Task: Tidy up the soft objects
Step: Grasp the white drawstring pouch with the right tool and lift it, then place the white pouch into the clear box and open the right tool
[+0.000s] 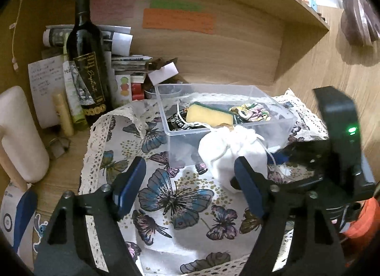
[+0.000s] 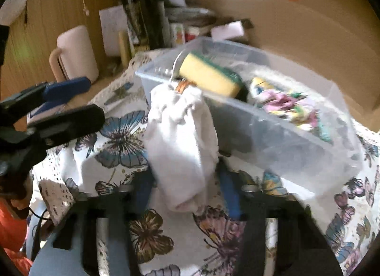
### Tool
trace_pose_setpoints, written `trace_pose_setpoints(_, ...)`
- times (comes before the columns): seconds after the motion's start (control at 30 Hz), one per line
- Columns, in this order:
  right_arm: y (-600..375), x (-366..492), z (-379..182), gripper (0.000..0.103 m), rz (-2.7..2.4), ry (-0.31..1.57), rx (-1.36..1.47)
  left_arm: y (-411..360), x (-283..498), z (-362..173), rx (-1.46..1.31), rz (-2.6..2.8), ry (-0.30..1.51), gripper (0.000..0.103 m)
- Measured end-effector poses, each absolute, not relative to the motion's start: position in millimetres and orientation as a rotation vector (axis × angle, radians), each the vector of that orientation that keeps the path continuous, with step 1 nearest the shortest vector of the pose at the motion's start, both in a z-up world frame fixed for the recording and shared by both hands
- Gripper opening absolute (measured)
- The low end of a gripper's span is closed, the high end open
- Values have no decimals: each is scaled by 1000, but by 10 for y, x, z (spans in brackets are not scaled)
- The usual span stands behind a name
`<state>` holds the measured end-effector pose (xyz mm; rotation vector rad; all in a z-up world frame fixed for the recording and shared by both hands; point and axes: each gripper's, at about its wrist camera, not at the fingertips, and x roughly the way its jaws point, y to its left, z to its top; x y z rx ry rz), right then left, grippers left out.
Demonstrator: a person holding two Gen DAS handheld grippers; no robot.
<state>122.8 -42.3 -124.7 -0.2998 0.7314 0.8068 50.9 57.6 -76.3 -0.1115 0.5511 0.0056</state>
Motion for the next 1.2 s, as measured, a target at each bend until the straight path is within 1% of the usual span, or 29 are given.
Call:
trace_pose_setpoints(0.07, -434, 1219, -1257, 27, 808, 724, -294, 568, 505, -764, -107, 4, 546, 71)
trace_pose_setpoints(0.2, -558, 1116, -1131, 20, 800, 657, -296, 553, 497, -770, -106, -2, 538, 71)
trace_pose_setpoints(0.47, -761, 1170, -687, 18, 758, 524, -256, 469, 507, -689, -94, -13, 499, 71)
trace_pose_setpoints(0.57, -830, 1247, -553, 13, 747, 497, -224, 448, 505, -652, -93, -11, 487, 71)
trace_pose_setpoints(0.7, -837, 1389, -457, 12, 686, 453, -213, 438, 508, -613, -93, -3, 478, 71)
trace_pose_setpoints(0.8, -761, 1564, -490, 12, 654, 471, -232, 421, 497, -595, -93, -3, 470, 78)
trace_pose_setpoints(0.9, -647, 1748, -673, 12, 618, 533, -285, 370, 473, -574, -74, 8, 453, 84)
trace_pose_setpoints(0.97, -622, 1845, -818, 12, 620, 589, -307, 339, 448, -555, -61, 17, 437, 91)
trace_pose_setpoints(1.03, -640, 1879, -898, 15, 604, 609, -312, 319, 424, -529, -50, 22, 418, 93)
trace_pose_setpoints(1.07, -658, 1877, -912, 19, 598, 613, -310, 307, 417, -516, -45, 22, 412, 94)
trace_pose_setpoints(1.1, -694, 1868, -903, 25, 597, 613, -298, 292, 411, -497, -38, 23, 407, 94)
trace_pose_setpoints(1.13, -725, 1856, -889, 29, 597, 610, -288, 283, 410, -479, -35, 23, 403, 95)
trace_pose_setpoints(1.2, -823, 1794, -815, 46, 589, 589, -265, 279, 413, -448, -35, 20, 397, 95)
